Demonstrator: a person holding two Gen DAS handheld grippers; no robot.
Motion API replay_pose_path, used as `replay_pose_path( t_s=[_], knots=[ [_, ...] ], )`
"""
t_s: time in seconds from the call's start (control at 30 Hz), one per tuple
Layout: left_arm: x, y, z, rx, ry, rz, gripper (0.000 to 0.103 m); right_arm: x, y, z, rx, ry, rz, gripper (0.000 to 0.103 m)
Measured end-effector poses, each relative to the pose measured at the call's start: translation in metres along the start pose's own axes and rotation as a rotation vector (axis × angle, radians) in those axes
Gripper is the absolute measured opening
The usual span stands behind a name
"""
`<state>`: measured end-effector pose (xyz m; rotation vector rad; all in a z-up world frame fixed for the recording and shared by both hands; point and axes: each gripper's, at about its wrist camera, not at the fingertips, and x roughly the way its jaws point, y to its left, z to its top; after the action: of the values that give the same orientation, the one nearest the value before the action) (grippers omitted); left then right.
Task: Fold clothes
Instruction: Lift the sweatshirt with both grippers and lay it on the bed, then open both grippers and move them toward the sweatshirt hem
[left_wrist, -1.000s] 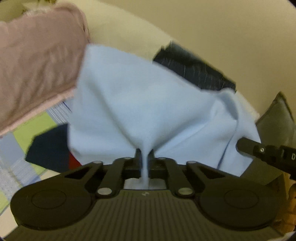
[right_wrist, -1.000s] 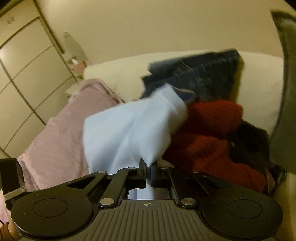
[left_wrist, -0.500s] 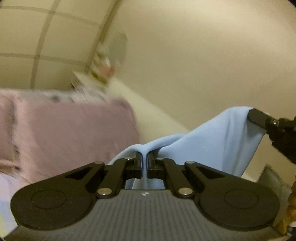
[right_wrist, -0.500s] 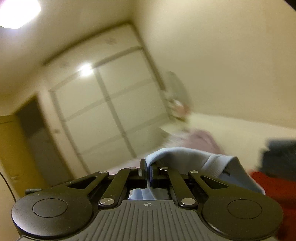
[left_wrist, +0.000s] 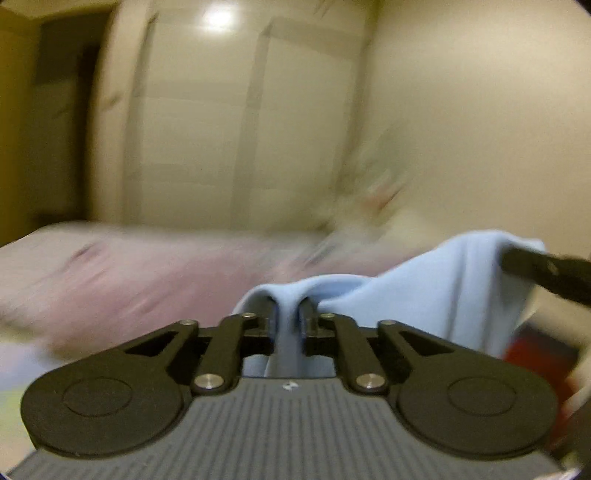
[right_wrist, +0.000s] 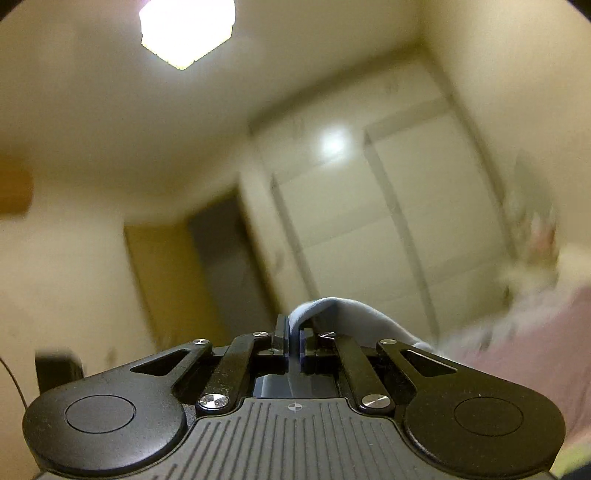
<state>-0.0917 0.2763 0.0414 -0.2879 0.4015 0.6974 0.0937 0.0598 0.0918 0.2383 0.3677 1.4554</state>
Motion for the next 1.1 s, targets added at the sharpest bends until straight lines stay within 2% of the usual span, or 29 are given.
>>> replay_pose_path(
  t_s=[0.03, 0.07, 0.1, 0.2, 0.33, 0.43, 0.53, 0.77, 1.1],
  knots=[
    [0.005, 0.012, -0.013, 0.007, 0.075, 0.061, 0.021, 0.023, 0.008, -0.012, 0.009, 0.128, -0.023, 0.026],
    [0.01, 0.024, -0.026, 0.014, 0.15, 0.121, 0.022, 0.045, 0.015, -0.031, 0.015, 0.264, -0.046, 0.044],
    [0.015, 0.036, -0.04, 0.02, 0.224, 0.181, 0.022, 0.059, 0.02, -0.05, 0.023, 0.358, -0.066, 0.071],
    [0.006, 0.056, -0.087, -0.013, 0.374, 0.26, 0.022, 0.077, 0.025, -0.112, 0.082, 0.554, -0.097, 0.072],
    [-0.021, 0.062, -0.148, -0.075, 0.495, 0.292, 0.023, 0.07, 0.012, -0.179, 0.093, 0.779, -0.151, 0.072],
    [-0.045, 0.065, -0.187, -0.117, 0.553, 0.319, 0.023, 0.059, 0.005, -0.215, 0.053, 0.872, -0.183, 0.072],
    [-0.065, 0.065, -0.21, -0.133, 0.571, 0.339, 0.026, 0.056, 0.005, -0.225, 0.035, 0.892, -0.172, 0.072],
    [-0.098, 0.023, -0.218, -0.104, 0.551, 0.414, 0.037, 0.01, 0.028, -0.241, -0.14, 0.88, -0.132, 0.072],
    [-0.135, -0.041, -0.251, -0.106, 0.59, 0.475, 0.041, -0.069, 0.014, -0.265, -0.128, 0.928, -0.086, 0.072]
  ],
)
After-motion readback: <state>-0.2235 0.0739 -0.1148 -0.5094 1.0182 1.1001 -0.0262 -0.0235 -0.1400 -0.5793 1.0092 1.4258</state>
